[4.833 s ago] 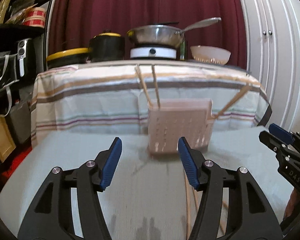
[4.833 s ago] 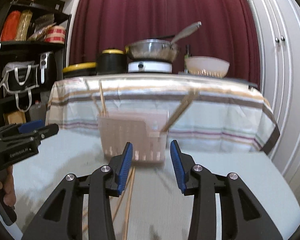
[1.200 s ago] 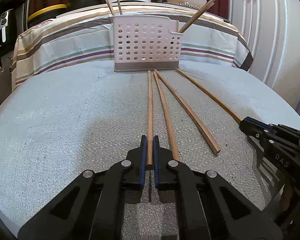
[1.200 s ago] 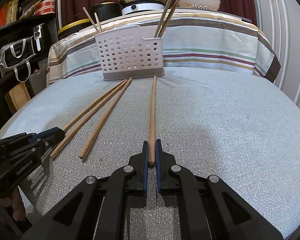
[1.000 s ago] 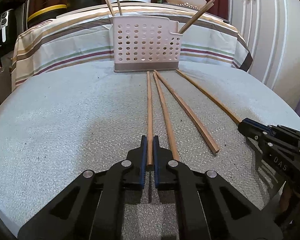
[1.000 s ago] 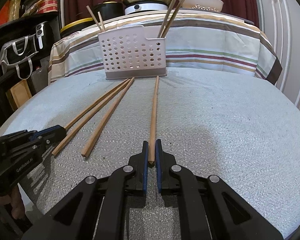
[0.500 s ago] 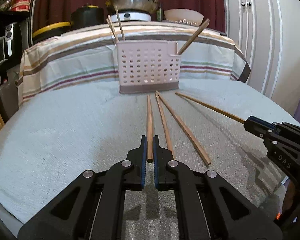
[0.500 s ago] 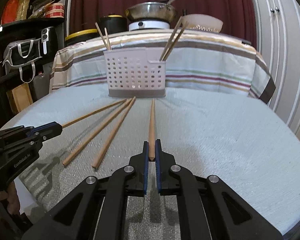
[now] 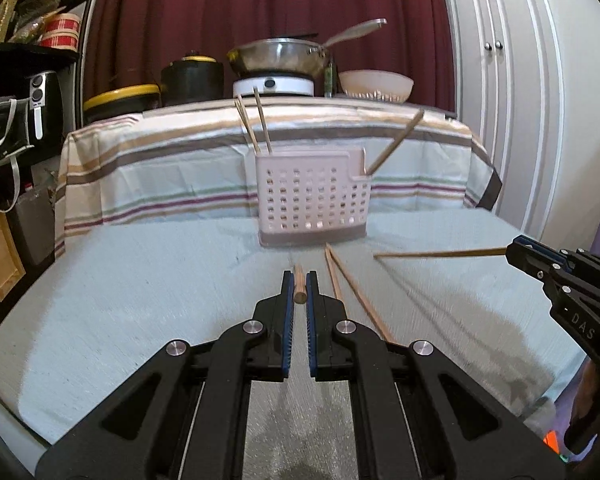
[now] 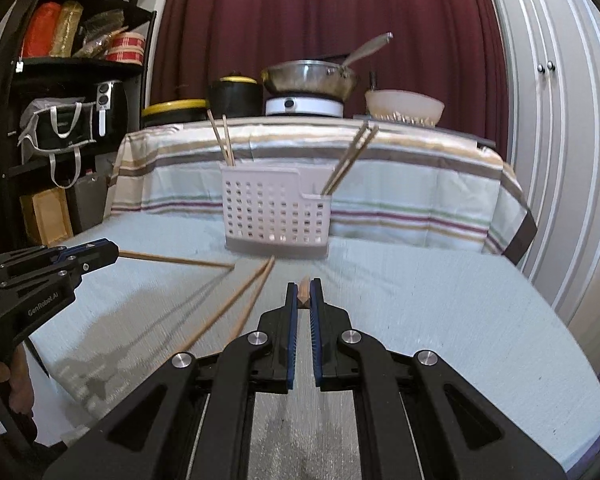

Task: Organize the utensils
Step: 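Lift both held chopsticks and carry them over the caddy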

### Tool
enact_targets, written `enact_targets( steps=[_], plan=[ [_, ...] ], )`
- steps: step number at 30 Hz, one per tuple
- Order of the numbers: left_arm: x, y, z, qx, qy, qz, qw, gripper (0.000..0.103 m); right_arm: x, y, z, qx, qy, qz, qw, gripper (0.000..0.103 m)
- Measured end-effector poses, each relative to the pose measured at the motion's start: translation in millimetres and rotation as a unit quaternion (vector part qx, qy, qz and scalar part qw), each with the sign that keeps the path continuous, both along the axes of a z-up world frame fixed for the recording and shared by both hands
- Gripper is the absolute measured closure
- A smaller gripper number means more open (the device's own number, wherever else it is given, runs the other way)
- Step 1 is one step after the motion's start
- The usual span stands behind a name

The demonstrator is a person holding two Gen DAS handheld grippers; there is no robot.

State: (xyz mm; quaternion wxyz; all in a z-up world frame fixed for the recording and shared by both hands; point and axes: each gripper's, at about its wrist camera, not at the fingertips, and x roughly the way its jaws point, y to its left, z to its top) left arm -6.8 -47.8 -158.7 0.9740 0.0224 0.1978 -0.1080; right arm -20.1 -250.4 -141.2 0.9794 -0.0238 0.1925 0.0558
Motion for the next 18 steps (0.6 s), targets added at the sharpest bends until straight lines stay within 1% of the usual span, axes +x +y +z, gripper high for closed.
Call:
enact_targets(
  steps=[6, 12, 18],
  plan=[
    [-7.8, 5.8, 26.6, -0.01, -0.024, 0.001, 0.9997, 0.097, -5.1, -2.3, 20.2, 0.008, -0.023, 0.003, 1.0, 0.096],
    [-7.2, 11.2, 45.1, -0.015, -0.04, 0.006, 0.9991, 0.097, -0.4, -9.2, 36.3, 0.028, -0.028, 0.006, 0.999, 0.096],
    [12.5, 17.2, 56.2, -0.029, -0.03, 0.009, 0.9991, 0.097, 17.8, -14.6, 44.4, 0.043, -0.021, 0.011, 0.999, 0.096]
  ],
)
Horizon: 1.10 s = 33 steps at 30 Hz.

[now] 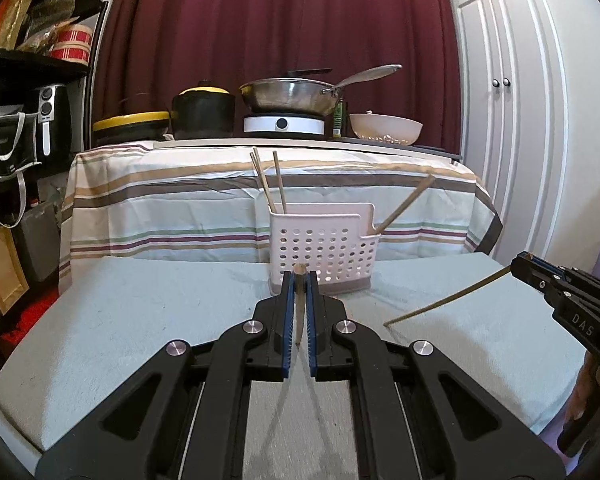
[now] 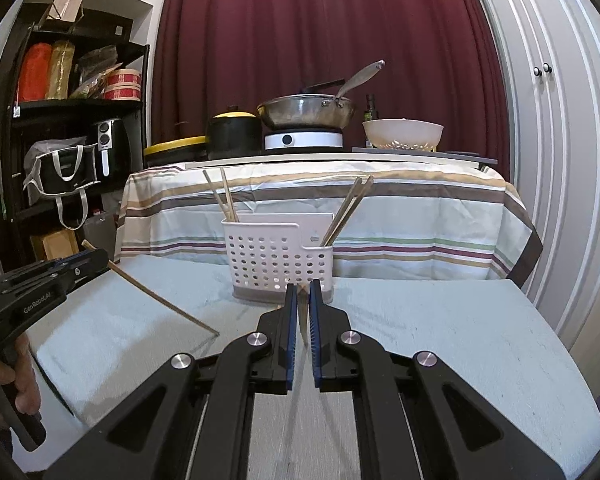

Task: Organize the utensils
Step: 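Lift both held chopsticks and carry them over the caddy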

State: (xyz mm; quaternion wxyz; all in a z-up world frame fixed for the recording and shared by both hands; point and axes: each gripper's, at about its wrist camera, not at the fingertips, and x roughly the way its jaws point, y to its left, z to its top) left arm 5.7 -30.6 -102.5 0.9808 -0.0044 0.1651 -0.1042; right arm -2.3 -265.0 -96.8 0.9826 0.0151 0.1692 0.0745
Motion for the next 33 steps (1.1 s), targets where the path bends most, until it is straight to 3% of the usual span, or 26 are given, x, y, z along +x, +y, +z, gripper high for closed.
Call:
enact_targets(
  steps=[16, 33],
  plan=[
    [59.0, 1.8, 24.6, 0.008, -0.004, 0.003, 1.0, 0.096, 60.7, 2.1, 25.9, -0.004, -0.012, 0.005, 1.0, 0.096],
    [82.0, 0.5, 42.2, 0.014, -0.015, 0.005, 0.9998, 0.097, 78.5, 7.4, 41.7, -0.004, -0.019, 0.014, 1.0, 0.096]
  ],
)
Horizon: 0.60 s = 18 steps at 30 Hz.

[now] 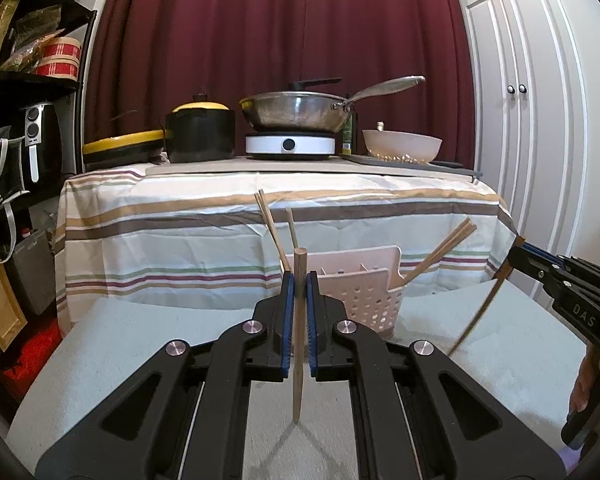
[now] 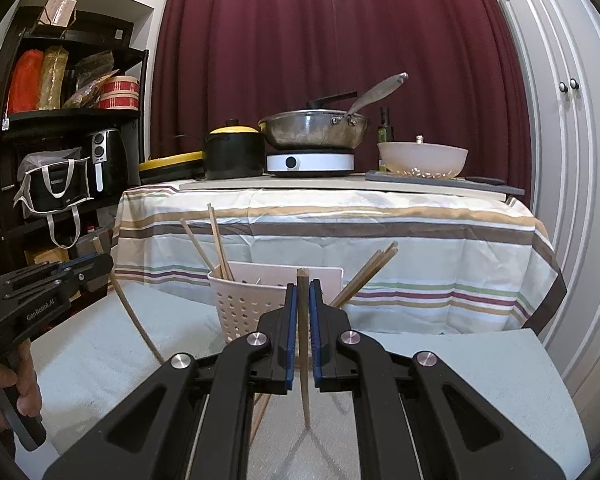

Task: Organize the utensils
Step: 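Lift both held chopsticks and carry them over the caddy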

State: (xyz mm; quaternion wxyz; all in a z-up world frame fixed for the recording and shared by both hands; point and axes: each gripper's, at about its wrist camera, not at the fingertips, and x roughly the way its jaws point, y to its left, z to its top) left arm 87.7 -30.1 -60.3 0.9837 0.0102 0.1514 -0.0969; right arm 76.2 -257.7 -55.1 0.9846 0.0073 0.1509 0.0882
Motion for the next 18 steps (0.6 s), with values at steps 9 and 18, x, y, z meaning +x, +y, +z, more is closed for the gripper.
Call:
enact_targets(
  steps=[9, 18],
  plan=[
    [6.8, -1.3, 27.1, 0.004, -0.034, -0.002, 0.9994, 0.097, 6.1, 6.4, 21.2, -0.008, -0.028, 0.011, 1.0, 0.096],
    [22.2, -3.9, 63.5, 0.005, -0.073, -0.007, 0.9973, 0.097, 24.4, 9.5, 54.5, -0.01, -0.077, 0.018, 0.997, 0.096]
  ],
)
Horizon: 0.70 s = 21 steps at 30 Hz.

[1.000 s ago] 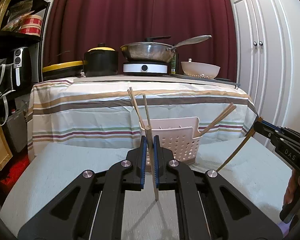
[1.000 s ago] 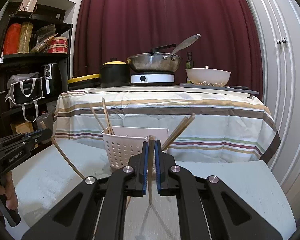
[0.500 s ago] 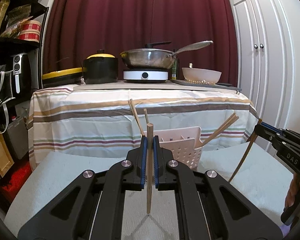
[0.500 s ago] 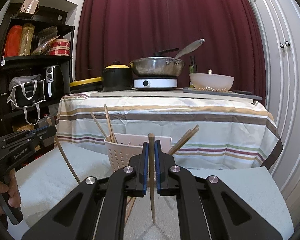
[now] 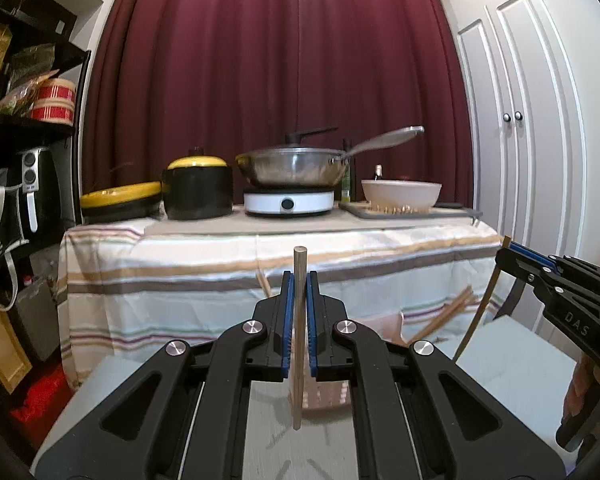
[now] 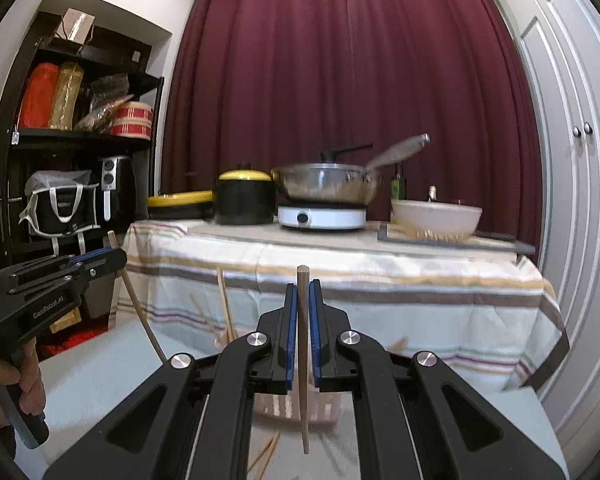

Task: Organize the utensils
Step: 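Lift both held chopsticks and carry them over the caddy, then lower both chopsticks into the caddy and open both grippers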

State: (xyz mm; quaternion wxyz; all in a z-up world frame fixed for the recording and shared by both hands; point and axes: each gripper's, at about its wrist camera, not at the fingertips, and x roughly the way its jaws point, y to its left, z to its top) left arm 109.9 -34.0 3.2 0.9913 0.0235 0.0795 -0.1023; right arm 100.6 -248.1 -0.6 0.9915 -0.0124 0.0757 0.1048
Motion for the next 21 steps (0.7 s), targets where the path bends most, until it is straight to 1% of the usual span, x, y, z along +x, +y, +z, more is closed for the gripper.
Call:
enact_targets(
  steps=[6, 12, 16, 21],
  plan=[
    [15.5, -8.2, 24.8, 0.002, -0.035, 0.0, 0.9994, 0.097, 18.5, 0.5, 22.5, 0.001, -0.036, -0.002, 0.999, 0.096],
    [38.1, -17.8, 39.6, -0.002, -0.054, 0.0, 0.9985, 0.097, 40.7, 0.5, 37.2, 0.002, -0.063, -0.007, 0.998, 0.096],
    [53.0, -25.0, 40.2, -0.001, -0.058, 0.001, 0.9983, 0.097, 55.2, -0.7, 38.4, 0.003, -0.071, -0.014, 0.997, 0.096],
    [73.1, -32.3, 39.2, -0.015, -0.054, -0.004, 0.9984, 0.097, 72.8, -1.6, 30.7, 0.015, -0.062, -0.018, 0.998, 0.096]
  ],
)
